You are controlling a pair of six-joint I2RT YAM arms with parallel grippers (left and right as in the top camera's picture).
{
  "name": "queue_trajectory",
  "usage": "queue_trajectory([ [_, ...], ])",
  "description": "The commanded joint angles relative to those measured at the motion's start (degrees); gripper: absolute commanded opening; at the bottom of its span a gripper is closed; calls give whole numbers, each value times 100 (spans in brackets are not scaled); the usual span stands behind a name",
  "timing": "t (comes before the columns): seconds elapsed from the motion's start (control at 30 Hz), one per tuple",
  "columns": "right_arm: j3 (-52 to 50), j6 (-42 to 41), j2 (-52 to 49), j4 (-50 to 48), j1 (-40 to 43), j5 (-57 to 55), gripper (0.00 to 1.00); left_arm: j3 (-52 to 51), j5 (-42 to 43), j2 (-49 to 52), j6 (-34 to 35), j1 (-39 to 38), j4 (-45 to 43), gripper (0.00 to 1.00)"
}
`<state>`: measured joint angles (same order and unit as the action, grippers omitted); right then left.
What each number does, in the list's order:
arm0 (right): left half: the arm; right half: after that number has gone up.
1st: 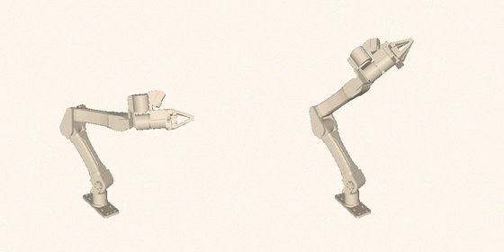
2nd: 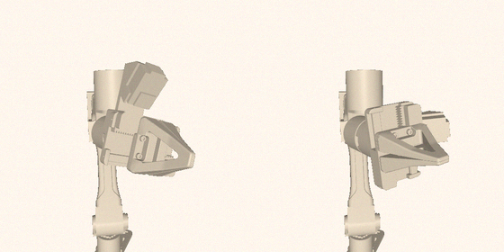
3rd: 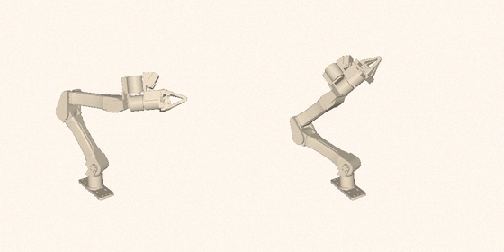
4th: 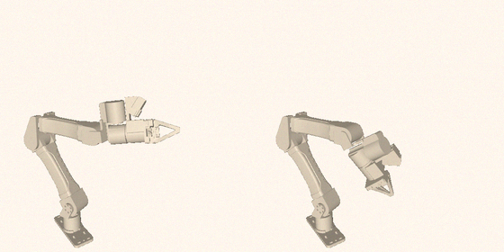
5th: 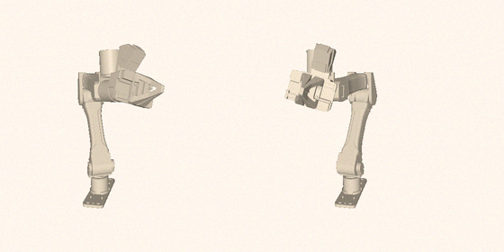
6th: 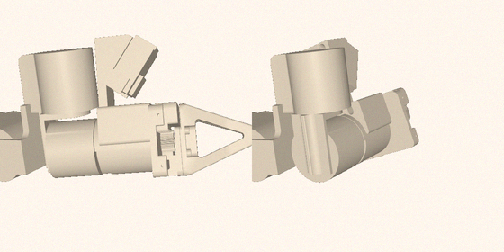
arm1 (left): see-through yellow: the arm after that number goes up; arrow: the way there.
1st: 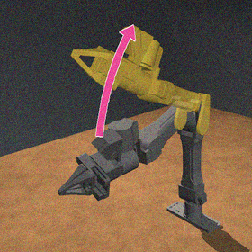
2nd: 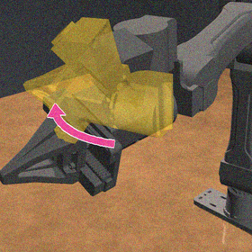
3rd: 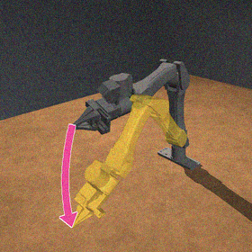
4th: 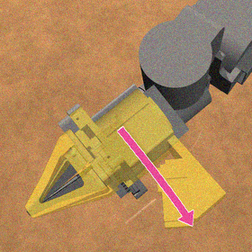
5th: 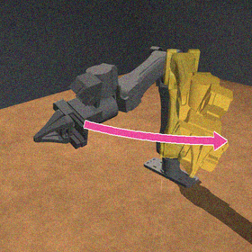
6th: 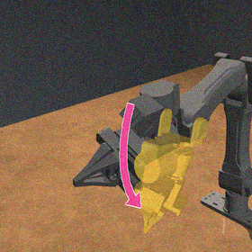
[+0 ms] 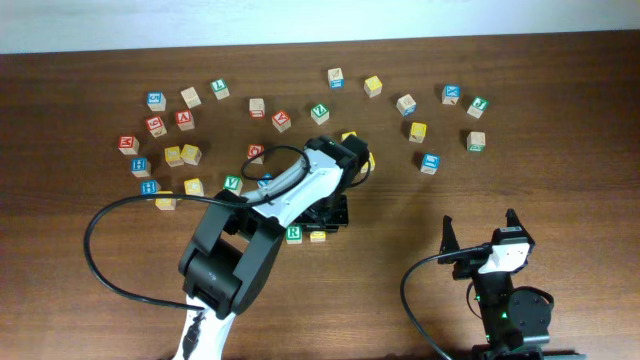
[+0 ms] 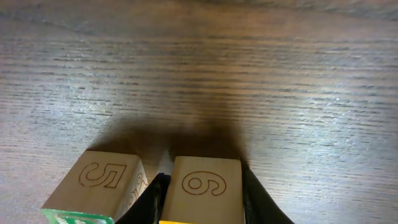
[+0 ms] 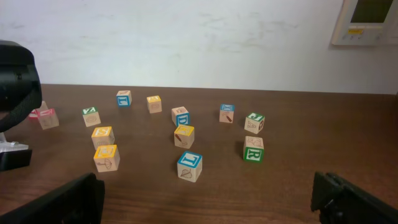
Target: Spell out RSS
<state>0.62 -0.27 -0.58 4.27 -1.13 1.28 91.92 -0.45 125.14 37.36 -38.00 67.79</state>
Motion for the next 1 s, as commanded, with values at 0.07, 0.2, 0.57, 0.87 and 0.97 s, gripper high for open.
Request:
queue_trajectory([
  [0.07, -31, -61, 37, 26, 39, -46, 98, -74, 170, -44, 57, 31, 37, 27],
  [0.2, -31, -61, 37, 26, 39, -46, 98, -20, 170, -46, 35, 31, 39, 29],
  [0.57, -31, -61, 37, 26, 39, -46, 98, 3180, 149, -46, -603, 1504, 1797, 88],
  [0.87, -31, -61, 37, 28, 39, -46, 98, 3659, 474, -46, -1502, 4677, 2896, 99],
  [0.97, -31, -61, 37, 26, 39, -44, 98, 3298, 472, -46, -1519, 5021, 2896, 99],
])
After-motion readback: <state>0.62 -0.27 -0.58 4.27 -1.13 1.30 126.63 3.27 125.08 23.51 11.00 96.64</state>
